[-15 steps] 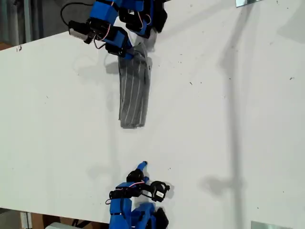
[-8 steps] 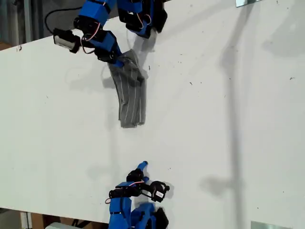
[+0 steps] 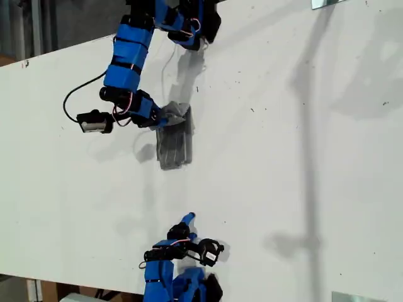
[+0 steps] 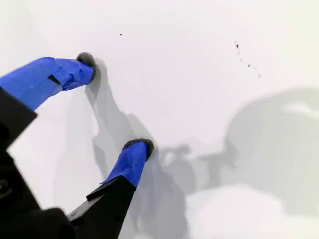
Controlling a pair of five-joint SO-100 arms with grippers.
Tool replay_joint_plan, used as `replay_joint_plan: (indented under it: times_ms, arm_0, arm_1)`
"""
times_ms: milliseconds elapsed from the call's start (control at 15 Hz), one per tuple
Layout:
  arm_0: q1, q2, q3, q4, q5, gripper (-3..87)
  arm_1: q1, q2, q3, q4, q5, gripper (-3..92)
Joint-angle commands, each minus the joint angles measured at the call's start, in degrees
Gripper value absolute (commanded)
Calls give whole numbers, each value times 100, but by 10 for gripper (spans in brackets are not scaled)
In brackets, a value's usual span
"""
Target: Grasp corners of a square towel and fold twice.
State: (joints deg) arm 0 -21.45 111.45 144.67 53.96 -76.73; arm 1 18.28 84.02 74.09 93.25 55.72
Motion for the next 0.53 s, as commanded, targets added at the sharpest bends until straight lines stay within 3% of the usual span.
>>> replay_joint_plan:
  times_ms: [0, 200, 467]
  arm_0:
    - [-97, -18, -44, -88, -70, 294]
    - [-97, -26, -44, -88, -62, 294]
    - [-97, -18, -35, -88, -79, 294]
  arm_1:
    - [-9, -387, -791, -53, -141, -1]
    - [53, -1389, -1846, -79, -809, -1]
    - [-123, -1503, -1916, -923, -1441, -1]
